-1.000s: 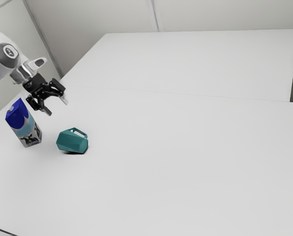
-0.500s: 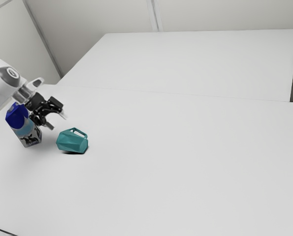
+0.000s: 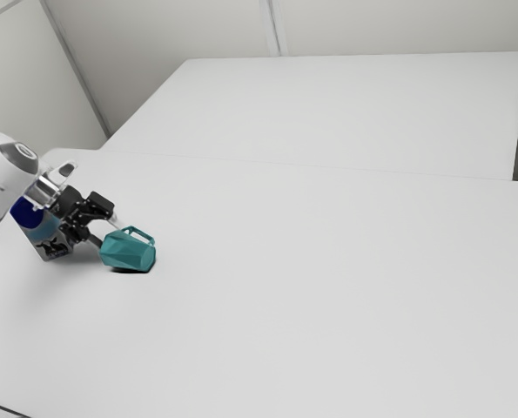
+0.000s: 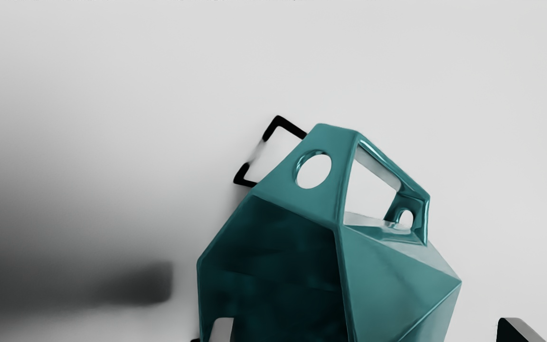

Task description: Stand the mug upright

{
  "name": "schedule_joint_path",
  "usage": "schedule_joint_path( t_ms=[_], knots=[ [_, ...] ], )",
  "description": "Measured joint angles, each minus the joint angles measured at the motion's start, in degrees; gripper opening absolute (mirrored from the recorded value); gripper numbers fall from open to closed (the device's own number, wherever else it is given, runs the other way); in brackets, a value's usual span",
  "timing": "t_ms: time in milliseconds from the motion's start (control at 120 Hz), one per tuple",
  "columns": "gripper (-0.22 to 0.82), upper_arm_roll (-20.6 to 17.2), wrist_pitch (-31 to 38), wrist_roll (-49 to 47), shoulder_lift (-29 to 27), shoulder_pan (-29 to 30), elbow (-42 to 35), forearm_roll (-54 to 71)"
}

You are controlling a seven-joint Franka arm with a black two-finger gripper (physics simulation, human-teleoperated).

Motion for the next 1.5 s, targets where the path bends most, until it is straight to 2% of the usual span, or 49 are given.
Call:
schedule_joint_path(
  t_ms=[308,342,458,525,717,942,1192,1500],
  knots=[
    [0.59,0.02,0.26,5.78,0.37,-0.03,-2.60,-7.00],
    [0.54,0.02,0.30,6.26,0.36,-0.03,-2.60,-7.30],
    [0.24,0.02,0.14,7.69,0.34,-0.03,-2.70,-9.13],
    [0.11,0.02,-0.07,8.38,0.24,-0.03,-3.42,-10.14],
    [-0.09,0.02,-1.33,10.00,-0.76,-0.03,-3.47,-13.23],
    [-0.15,-1.22,-2.84,11.42,-1.67,-0.03,-2.82,-16.48],
    [-0.17,-5.02,-3.01,11.60,-2.42,-0.17,0.60,-16.66],
    [-0.18,-9.35,-2.24,9.54,-2.95,-0.38,6.93,-10.21]
  ],
)
